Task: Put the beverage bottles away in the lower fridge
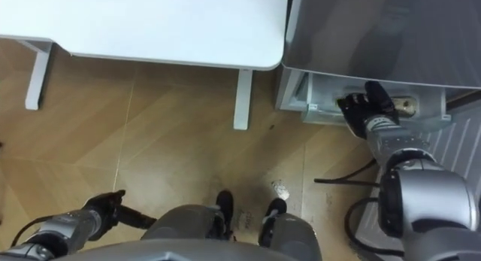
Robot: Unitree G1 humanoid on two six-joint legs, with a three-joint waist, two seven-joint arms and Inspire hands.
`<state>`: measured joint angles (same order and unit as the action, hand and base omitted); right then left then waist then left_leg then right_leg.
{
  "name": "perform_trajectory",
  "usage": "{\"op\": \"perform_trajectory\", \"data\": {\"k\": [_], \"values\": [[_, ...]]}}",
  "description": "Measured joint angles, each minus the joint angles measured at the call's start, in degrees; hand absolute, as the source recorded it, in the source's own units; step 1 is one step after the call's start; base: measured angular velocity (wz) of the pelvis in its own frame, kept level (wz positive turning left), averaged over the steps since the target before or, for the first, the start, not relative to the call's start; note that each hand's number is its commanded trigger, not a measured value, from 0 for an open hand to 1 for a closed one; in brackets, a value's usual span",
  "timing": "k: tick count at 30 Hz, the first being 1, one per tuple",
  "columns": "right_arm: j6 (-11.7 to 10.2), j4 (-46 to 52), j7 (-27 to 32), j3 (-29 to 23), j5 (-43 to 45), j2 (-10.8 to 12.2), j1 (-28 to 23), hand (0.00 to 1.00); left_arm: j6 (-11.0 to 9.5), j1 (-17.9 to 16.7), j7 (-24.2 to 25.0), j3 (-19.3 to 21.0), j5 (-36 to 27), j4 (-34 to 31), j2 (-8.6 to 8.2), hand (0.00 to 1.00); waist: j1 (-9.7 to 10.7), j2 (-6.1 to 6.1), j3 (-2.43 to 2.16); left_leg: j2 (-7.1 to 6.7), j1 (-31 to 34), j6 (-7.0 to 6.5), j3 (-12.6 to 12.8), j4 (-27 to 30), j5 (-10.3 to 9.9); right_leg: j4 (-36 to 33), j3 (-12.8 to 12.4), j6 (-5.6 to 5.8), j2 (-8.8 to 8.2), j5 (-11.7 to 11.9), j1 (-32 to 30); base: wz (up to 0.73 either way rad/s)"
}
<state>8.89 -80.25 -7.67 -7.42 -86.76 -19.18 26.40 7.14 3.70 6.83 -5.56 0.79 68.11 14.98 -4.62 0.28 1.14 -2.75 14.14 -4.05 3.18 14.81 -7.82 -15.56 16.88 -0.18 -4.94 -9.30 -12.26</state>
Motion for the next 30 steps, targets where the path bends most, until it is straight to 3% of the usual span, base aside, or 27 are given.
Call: {"op": "perform_trajectory", "data": {"k": [2, 6, 9, 11, 16, 19, 24, 30], "values": [[-0.21, 0.61, -1.41, -0.28, 1.45, -0.30, -2.27, 0.00, -0.10, -0.51, 0.02, 0.68, 0.00, -0.05, -0.01, 0.00, -0.06, 0.13, -0.44, 0.08, -1.69, 0.00, 0.34, -0.59, -0.01, 0.66, 0.23, 0.04, 0.04, 0.16, 1.71, -0.03], [-0.40, 3.06, -2.27, -0.49, 4.30, -0.29, -5.11, 0.00, -0.16, -2.07, -0.04, 1.69, 0.02, -0.25, -0.28, 0.00, -0.01, 0.36, -0.75, 0.40, -5.28, 0.00, 1.78, -2.76, -0.03, 1.46, -0.60, 0.06, 0.37, 0.30, 4.17, -0.16], [-0.88, 3.91, -3.47, -0.50, 5.14, -0.15, -8.38, 0.00, -0.27, -4.14, -0.73, 3.92, 0.00, -1.46, -0.35, 0.00, 0.01, -0.13, -1.30, 0.67, -8.20, 0.12, 2.34, -4.25, -0.12, 2.93, -1.68, 0.14, 1.16, 0.35, 6.56, -0.10], [-1.63, 4.26, -4.59, -0.51, 6.29, 0.17, -10.11, 0.00, -0.46, -5.47, -1.29, 4.72, -0.04, -1.93, -0.51, 0.00, 0.63, -0.53, -1.42, 0.92, -9.20, 0.28, 2.49, -4.40, -0.22, 3.78, -2.00, 0.02, 1.59, 0.54, 7.88, -0.04], [-2.15, 5.78, -6.24, 1.75, 10.75, 2.27, -17.26, 0.00, -0.89, -7.35, -2.27, 5.43, -0.05, -2.44, -0.92, 0.00, 1.30, -1.64, -1.44, 1.37, -11.21, 0.88, 2.43, -4.60, -0.68, 5.11, -1.97, -0.14, 2.26, 0.74, 10.55, -0.01], [-2.16, 5.53, -6.24, 3.65, 13.08, 4.50, -21.07, 0.00, -1.69, -7.45, -2.86, 5.39, -0.06, -2.40, -1.77, 0.00, 1.37, -2.18, -1.01, 1.57, -12.83, 1.07, 2.72, -5.38, -0.79, 5.89, -2.50, -0.27, 2.58, 0.83, 11.91, -0.06], [-3.23, 3.86, -7.20, 4.07, 15.33, 7.60, -23.74, 0.00, -3.54, -7.62, -2.94, 5.48, 0.01, -2.37, -2.48, 0.00, 1.42, -2.12, -0.57, 2.03, -14.00, 1.42, 3.28, -5.35, -1.71, 6.57, -3.58, -0.39, 3.24, 0.81, 12.70, -0.14], [-3.01, 2.05, -7.41, 5.41, 15.34, 8.70, -26.36, 0.00, -3.44, -7.89, -3.19, 5.47, -0.19, -1.91, -2.94, 0.00, 1.75, -1.62, -0.64, 2.19, -15.33, 1.48, 4.26, -5.71, -2.26, 6.91, -4.20, -0.33, 3.46, 0.77, 13.48, -0.08]]}}
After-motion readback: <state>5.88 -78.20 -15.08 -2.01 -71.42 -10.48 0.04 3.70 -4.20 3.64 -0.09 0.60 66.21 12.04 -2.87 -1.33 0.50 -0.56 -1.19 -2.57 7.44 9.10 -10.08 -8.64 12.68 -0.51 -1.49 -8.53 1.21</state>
